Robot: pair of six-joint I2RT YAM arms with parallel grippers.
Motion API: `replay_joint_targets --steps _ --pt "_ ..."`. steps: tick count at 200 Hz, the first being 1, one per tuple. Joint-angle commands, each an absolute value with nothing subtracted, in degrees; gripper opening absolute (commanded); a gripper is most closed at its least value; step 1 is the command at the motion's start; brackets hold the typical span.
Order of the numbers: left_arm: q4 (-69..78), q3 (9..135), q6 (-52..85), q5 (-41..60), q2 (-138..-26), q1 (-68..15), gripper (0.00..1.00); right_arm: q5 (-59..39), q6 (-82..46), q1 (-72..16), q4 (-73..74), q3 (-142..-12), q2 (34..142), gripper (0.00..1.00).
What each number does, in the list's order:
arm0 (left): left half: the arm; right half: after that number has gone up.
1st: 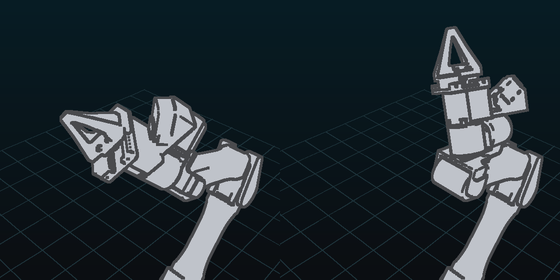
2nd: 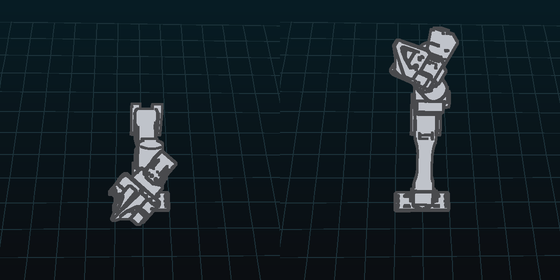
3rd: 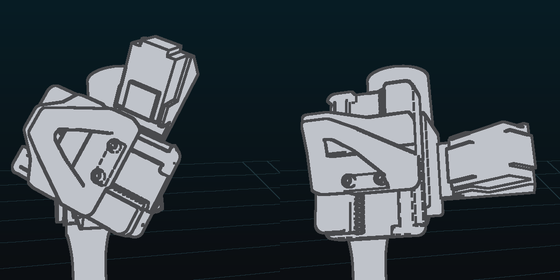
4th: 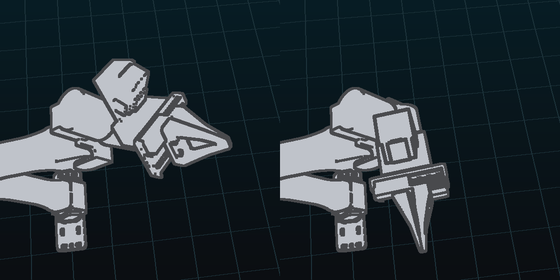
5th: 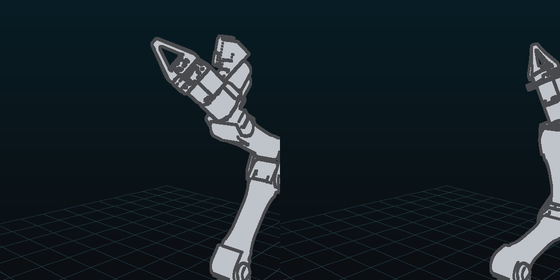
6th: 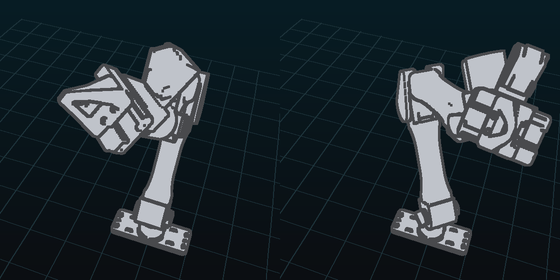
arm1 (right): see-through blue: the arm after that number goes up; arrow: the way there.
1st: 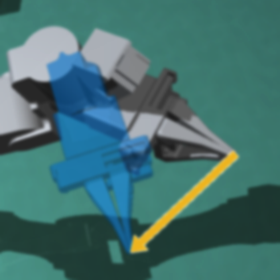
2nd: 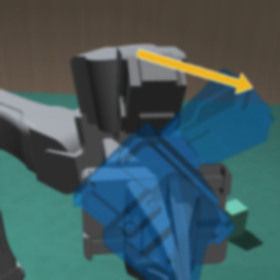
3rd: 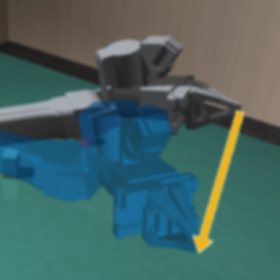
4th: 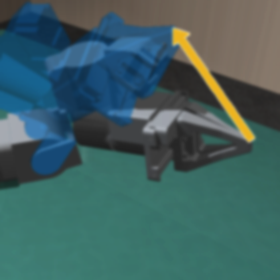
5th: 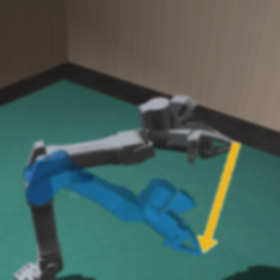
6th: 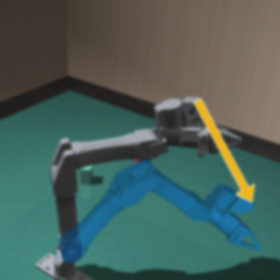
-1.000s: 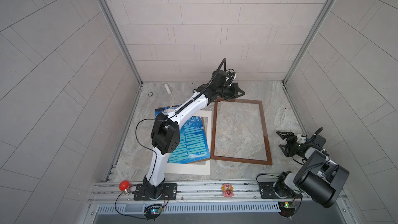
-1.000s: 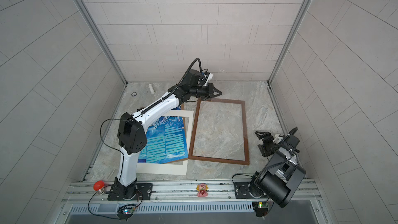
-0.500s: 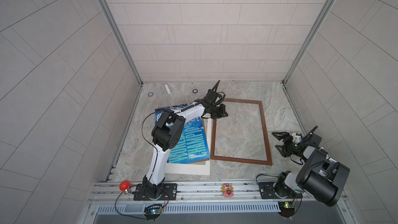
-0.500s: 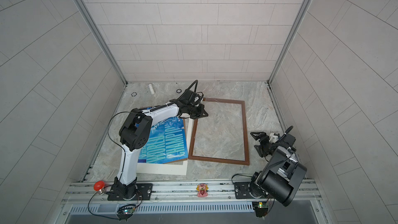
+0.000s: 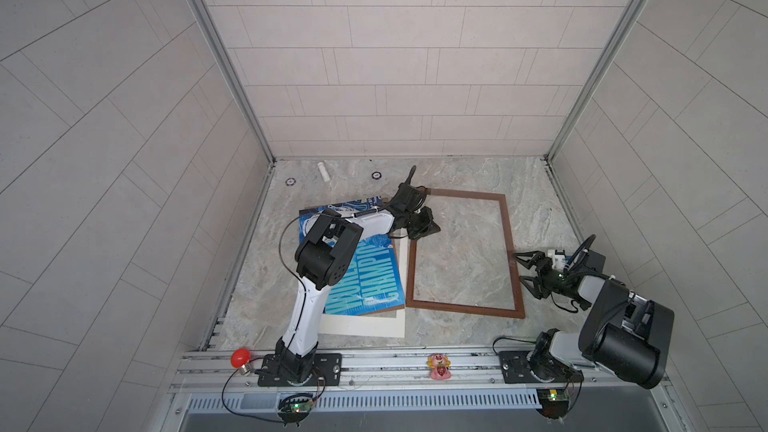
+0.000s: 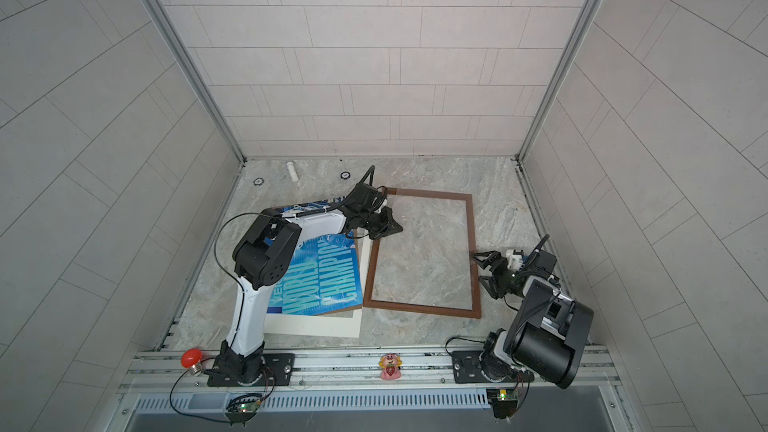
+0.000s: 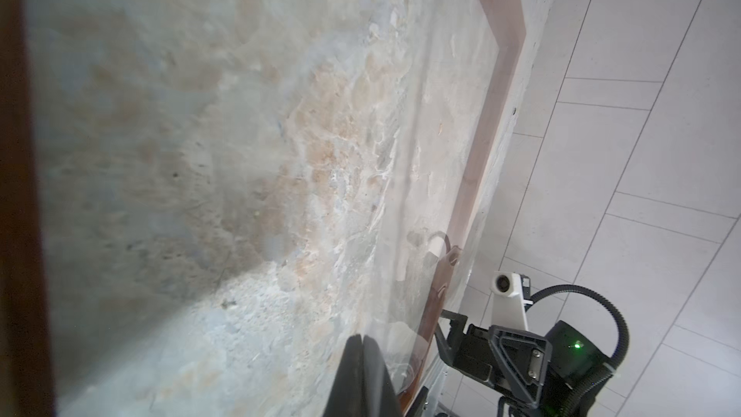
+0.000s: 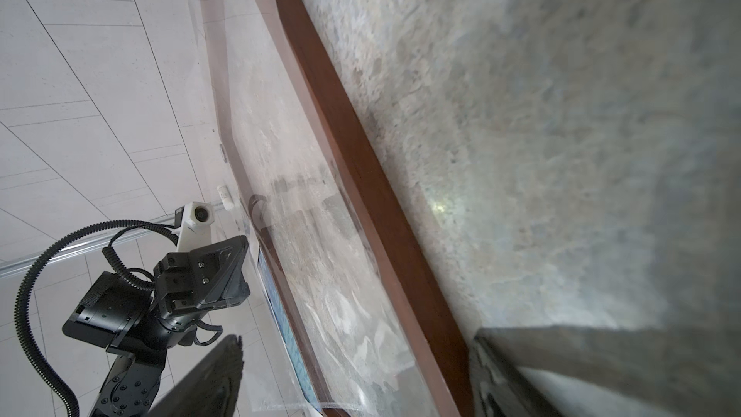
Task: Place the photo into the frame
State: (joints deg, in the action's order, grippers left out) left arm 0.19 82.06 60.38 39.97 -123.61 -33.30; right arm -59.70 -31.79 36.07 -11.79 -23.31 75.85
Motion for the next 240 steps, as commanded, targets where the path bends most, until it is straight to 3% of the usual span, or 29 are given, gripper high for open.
replay_joint_targets --steps 1,27,51,83,109,172,240 --pt "1.05 83.80 65.76 41.72 -125.36 -32.54 0.00 -56.50 -32.22 34.57 -13.80 -22.48 77.10 0.84" --pt "-5.49 84.27 63.05 38.08 -124.09 -33.21 0.00 -56.89 -32.14 34.53 -14.56 -22.57 76.31 0.84" --pt "7.05 78.65 74.29 41.29 -123.61 -33.38 0.00 -56.91 -32.00 34.51 -15.13 -22.67 75.35 0.84" --pt "5.03 80.27 74.89 42.34 -123.20 -31.79 0.00 -57.21 -32.02 34.48 -15.13 -22.91 75.25 0.84" --pt "11.87 82.83 81.27 46.98 -125.61 -31.47 0.00 -57.56 -32.46 34.51 -14.32 -22.77 75.47 0.84" --pt "-1.94 92.68 73.66 46.32 -126.55 -30.46 0.00 -58.44 -32.97 34.51 -14.22 -22.68 74.18 0.84" --pt "-6.23 86.69 66.88 42.66 -123.83 -33.54 0.00 -59.05 -34.15 34.53 -12.83 -22.15 73.86 0.81"
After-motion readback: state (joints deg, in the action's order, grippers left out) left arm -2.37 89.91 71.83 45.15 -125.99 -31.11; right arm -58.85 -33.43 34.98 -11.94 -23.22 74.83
